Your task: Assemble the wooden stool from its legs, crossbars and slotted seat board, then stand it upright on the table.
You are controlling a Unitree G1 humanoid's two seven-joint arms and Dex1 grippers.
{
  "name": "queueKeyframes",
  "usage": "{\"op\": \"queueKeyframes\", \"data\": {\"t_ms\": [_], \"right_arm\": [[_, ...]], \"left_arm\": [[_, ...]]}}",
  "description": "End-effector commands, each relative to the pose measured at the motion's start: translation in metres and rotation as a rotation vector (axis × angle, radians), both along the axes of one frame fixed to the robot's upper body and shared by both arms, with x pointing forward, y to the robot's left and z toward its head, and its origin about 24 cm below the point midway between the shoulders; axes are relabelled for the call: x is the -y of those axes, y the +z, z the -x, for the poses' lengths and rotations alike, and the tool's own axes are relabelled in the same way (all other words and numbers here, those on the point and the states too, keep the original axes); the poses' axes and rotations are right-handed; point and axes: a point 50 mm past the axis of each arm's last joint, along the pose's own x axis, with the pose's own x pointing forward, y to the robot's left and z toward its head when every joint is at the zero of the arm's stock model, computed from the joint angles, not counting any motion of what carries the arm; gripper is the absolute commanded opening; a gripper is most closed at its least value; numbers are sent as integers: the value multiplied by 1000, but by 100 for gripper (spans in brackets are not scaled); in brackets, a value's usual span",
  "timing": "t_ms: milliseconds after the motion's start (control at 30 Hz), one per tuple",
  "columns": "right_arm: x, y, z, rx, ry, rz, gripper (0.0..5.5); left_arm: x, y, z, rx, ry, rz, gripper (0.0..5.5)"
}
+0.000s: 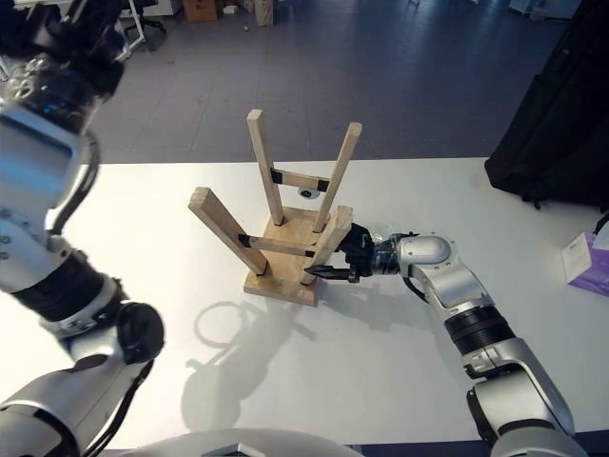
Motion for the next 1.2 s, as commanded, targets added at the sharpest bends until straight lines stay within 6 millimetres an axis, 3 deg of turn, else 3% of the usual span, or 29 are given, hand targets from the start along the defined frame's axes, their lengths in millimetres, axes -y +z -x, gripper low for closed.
{"op": "queueKeyframes", "data": {"t_ms": [33,100,167,233,267,300,333,400,467,600,700,767,833,967,1033,1067,1133,1200], "right_arm": [[33,-97,55,-434,-26,390,203],[31,-93,51,-421,-8,387,203],[30,-90,48,-411,3,386,203],[29,-89,48,-407,9,384,203],[28,-88,48,-405,11,384,203],[28,-88,47,-404,19,386,203],[27,-88,46,-404,26,388,203],[26,-87,45,-401,55,406,203],[26,-86,45,-402,78,414,203],[22,-80,47,-421,170,362,203],[10,-62,37,-375,273,256,203],[-4,-47,18,-272,305,208,203],[-18,-30,-3,-135,316,186,203],[-32,-3,-36,5,251,164,203],[-32,7,-45,41,219,145,203],[-33,10,-47,53,209,137,239],[-33,14,-50,68,214,125,252],[-32,15,-49,96,242,141,300]], "left_arm": [[-42,-104,-9,-407,229,-302,116],[-46,-147,-2,-550,264,-503,146],[-27,-173,1,-584,199,-613,167],[34,-183,1,-495,-20,-642,167],[68,-179,6,-406,-158,-632,167],[107,-166,19,-288,-329,-569,167],[134,-155,33,-199,-458,-511,167],[170,-142,65,-101,-680,-464,167],[158,-160,70,-175,-731,-554,167],[74,-206,44,-414,-493,-811,167],[10,-217,33,-529,-301,-898,167],[-10,-220,31,-568,-250,-906,167],[-14,-223,31,-577,-254,-906,167],[0,-228,36,-563,-294,-885,167],[5,-231,40,-566,-297,-873,167],[6,-232,41,-569,-295,-869,170],[8,-234,44,-576,-292,-864,170],[9,-235,45,-581,-288,-863,170]]}}
